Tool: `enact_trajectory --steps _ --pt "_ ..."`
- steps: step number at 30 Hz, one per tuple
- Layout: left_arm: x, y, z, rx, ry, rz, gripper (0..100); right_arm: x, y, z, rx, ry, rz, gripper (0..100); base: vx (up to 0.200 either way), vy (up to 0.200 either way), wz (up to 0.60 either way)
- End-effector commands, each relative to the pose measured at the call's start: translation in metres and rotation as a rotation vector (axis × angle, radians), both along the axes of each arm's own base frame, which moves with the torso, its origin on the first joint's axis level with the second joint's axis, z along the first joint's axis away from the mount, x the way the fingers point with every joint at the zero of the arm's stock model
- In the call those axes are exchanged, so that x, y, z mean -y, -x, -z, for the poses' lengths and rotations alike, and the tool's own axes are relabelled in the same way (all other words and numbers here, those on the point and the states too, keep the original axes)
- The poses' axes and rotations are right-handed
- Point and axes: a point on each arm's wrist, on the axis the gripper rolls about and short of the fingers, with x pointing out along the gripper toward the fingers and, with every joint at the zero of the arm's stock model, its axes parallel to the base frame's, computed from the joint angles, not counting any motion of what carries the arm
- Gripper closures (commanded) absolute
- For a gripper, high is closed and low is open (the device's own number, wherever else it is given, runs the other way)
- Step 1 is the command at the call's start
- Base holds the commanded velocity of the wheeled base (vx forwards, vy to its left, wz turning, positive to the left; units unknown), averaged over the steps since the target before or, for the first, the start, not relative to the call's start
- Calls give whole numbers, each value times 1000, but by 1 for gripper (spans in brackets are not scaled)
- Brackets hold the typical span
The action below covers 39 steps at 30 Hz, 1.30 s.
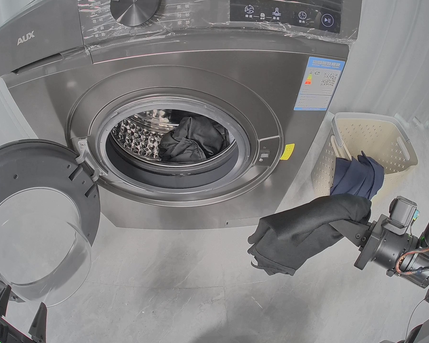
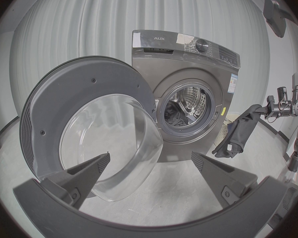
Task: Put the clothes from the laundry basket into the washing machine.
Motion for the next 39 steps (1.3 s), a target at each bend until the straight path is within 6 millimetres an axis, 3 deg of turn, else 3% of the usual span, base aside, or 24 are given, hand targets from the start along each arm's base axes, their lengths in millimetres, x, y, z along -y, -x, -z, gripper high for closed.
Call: enact_trajectory --steps 1,39 --pt "0 0 4 1 0 2 0 1 -1 -2 7 -5 5 100 0 0 0" --pt "0 0 4 2 2 0 0 1 -4 -5 20 -8 24 100 0 0 95"
